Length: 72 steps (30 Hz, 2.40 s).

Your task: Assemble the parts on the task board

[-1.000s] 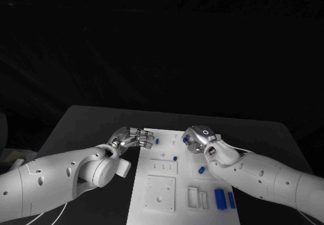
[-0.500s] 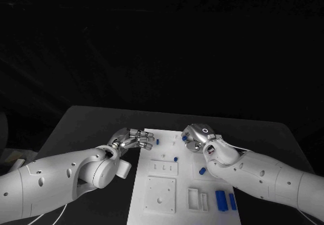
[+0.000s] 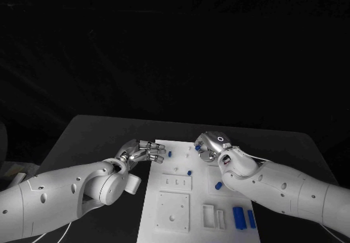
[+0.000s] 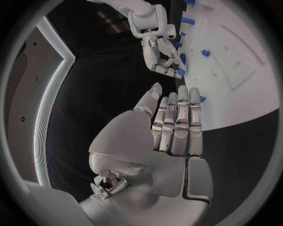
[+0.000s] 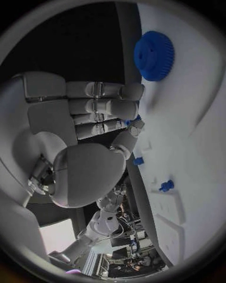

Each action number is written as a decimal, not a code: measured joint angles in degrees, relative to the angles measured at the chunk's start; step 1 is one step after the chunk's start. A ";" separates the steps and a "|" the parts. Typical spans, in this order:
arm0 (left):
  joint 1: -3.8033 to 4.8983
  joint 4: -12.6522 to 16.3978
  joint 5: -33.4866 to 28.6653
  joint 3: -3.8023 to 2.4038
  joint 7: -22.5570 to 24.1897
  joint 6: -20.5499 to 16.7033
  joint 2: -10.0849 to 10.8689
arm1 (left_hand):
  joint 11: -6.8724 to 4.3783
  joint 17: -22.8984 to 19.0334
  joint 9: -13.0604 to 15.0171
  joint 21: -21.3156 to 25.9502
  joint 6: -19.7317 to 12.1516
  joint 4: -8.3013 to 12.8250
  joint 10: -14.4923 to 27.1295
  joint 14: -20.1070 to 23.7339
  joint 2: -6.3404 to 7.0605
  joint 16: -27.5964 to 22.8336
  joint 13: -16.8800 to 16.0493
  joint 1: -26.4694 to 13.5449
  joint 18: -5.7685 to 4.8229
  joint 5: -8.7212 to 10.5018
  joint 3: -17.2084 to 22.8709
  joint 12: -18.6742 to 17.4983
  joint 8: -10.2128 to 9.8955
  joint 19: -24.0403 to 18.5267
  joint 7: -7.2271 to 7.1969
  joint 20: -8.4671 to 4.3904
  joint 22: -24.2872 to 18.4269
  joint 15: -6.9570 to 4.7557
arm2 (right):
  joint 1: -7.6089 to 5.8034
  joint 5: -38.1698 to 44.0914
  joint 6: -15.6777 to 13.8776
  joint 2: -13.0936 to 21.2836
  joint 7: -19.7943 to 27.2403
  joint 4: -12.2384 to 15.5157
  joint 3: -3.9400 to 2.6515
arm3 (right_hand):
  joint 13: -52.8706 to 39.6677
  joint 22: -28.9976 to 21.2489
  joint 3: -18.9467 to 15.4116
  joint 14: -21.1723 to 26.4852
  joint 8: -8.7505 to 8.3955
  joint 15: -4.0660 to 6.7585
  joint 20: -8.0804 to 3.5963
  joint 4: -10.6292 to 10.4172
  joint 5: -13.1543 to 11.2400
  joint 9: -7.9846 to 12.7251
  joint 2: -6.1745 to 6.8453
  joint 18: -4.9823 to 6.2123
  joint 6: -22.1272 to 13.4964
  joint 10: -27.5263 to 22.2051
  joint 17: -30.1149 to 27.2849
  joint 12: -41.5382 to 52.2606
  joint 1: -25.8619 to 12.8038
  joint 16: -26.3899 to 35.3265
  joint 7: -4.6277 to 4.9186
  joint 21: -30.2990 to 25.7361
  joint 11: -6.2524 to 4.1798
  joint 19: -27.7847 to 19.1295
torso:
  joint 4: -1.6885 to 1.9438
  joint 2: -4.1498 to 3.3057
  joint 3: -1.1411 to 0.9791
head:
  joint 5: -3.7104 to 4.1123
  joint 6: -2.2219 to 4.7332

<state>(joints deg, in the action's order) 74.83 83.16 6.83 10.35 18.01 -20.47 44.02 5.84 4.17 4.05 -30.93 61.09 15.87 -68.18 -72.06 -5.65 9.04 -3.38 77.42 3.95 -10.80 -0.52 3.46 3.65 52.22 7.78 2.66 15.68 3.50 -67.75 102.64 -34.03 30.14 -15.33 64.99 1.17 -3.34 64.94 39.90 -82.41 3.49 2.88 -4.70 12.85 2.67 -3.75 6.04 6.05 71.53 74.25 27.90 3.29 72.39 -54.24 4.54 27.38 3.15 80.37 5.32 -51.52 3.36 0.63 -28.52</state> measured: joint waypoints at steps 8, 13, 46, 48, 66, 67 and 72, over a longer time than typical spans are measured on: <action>0.00 -0.04 -0.01 0.00 0.00 -0.01 -0.07 | 0.00 0.00 0.00 0.00 0.00 0.00 0.00 0.00 0.00 0.00 0.00 0.00 0.00 0.00 0.00 0.00 0.00 0.00 0.00 0.00 0.00 0.00 | -0.16 0.06 0.49 -1.02 -0.28 -0.01 -0.02 | 0.02 0.59 0.00 -0.01 -0.02 0.00 0.10 0.00 0.00 0.00 0.30 0.01 0.03 0.41 -0.01 -0.10 -0.50 0.00 -0.03 -0.56 -0.41 0.52 | 0.09 -0.14 0.03 | -0.06 0.02; 0.01 -0.06 -0.02 0.00 -0.01 -0.01 -0.19 | 0.00 0.00 0.00 0.00 0.00 0.00 0.00 0.00 0.00 0.00 0.00 0.00 0.00 0.00 0.00 0.00 0.00 0.00 0.00 0.00 -0.34 0.00 | -0.20 0.08 0.84 -2.02 -0.37 -0.33 -0.02 | 0.02 1.08 0.00 -0.01 -0.03 0.00 0.10 -0.01 0.00 0.00 0.30 0.02 0.13 0.60 -0.01 -0.11 -0.63 0.00 -0.13 -1.16 -0.60 0.52 | 0.09 -0.18 0.10 | -0.24 -0.05; 0.07 -0.29 -0.02 0.01 -0.03 0.00 -0.49 | 0.00 0.00 0.00 0.00 0.00 0.00 0.00 0.00 0.00 0.00 0.00 0.00 0.00 0.00 0.00 0.00 0.00 0.00 0.00 0.00 -0.37 0.00 | -0.54 2.08 0.70 -3.21 -3.09 -0.85 -0.05 | -0.01 3.00 0.19 0.20 -0.01 0.20 -0.11 0.12 0.00 -0.01 0.30 -0.29 0.01 0.70 -0.03 -0.10 -0.58 -0.01 0.00 -2.69 -0.72 1.34 | 0.02 -0.45 -0.01 | -0.88 0.27; 0.07 -0.30 -0.02 0.01 -0.03 0.00 -0.54 | 0.00 0.00 0.00 0.00 0.00 0.00 0.00 0.00 0.00 0.00 0.00 0.00 0.00 0.00 0.00 0.00 0.00 0.00 0.00 0.00 -0.37 0.00 | -0.54 2.12 0.70 -3.38 -3.13 -0.94 -0.04 | 0.00 3.31 0.19 0.20 -0.01 0.20 -0.11 0.12 0.00 -0.01 0.30 -0.30 0.00 0.70 -0.03 -0.08 -0.58 -0.01 0.00 -3.11 -0.72 1.34 | 0.02 -0.46 0.00 | -0.88 0.29; 0.11 -0.37 -0.03 0.01 -0.03 0.00 -1.08 | 0.00 0.00 0.00 0.00 0.00 0.00 0.00 0.00 0.00 0.00 0.00 0.00 0.00 0.00 0.00 0.00 0.00 0.00 0.00 0.00 -0.37 0.00 | -1.21 2.13 0.83 -5.20 -3.05 -3.32 -0.04 | 0.01 3.81 0.19 0.20 -0.17 0.20 0.10 0.11 0.00 0.00 0.30 -0.34 0.19 0.70 -0.10 -0.07 -0.58 -0.01 -0.19 -4.33 -0.72 1.54 | 0.13 -0.53 0.19 | -0.88 0.25; 0.12 -0.37 -0.03 0.01 -0.03 0.00 -1.10 | 0.00 0.00 0.00 0.00 0.00 0.00 0.00 0.00 0.00 0.00 0.00 0.00 0.00 0.00 0.00 0.00 0.00 0.00 0.00 0.00 -0.37 0.00 | -1.25 2.13 0.84 -5.26 -3.03 -3.52 -0.05 | 0.02 3.81 0.19 0.20 -0.16 0.20 0.09 0.11 0.00 0.00 0.30 -0.34 0.19 0.70 -0.10 -0.07 -0.58 -0.01 -0.19 -4.33 -0.72 1.54 | 0.13 -0.54 0.21 | -0.85 0.25; 0.17 -0.35 -0.03 0.00 -0.03 0.00 -1.15 | 0.00 0.00 0.00 0.00 0.00 0.00 0.00 0.00 0.00 0.00 0.00 0.00 0.00 0.00 0.00 0.00 0.00 0.00 0.00 0.00 -0.37 0.00 | -1.41 2.08 1.04 -5.65 -2.85 -4.27 -0.10 | 0.01 4.22 0.30 0.20 -0.12 0.20 0.10 0.00 0.00 0.00 0.31 -0.35 0.18 0.70 -0.20 -0.09 -0.58 0.23 -0.18 -4.79 -0.72 1.54 | 0.09 -0.62 0.19 | -0.84 0.34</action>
<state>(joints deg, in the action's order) 75.00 82.81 6.81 10.36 17.97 -20.47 42.88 5.84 4.17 4.06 -30.93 61.09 15.87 -68.18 -72.05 -5.65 9.04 -3.38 77.42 3.95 -10.80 -0.52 3.46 3.65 52.21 7.78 2.66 15.31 3.50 -69.17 104.72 -32.98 24.49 -18.18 60.73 1.07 -3.33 69.16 40.20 -82.21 3.37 3.08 -4.60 12.86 2.66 -3.75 6.35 5.70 71.71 74.94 27.70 3.20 71.81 -54.00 4.36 22.59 2.43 81.91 5.41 -52.14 3.54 -0.21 -28.18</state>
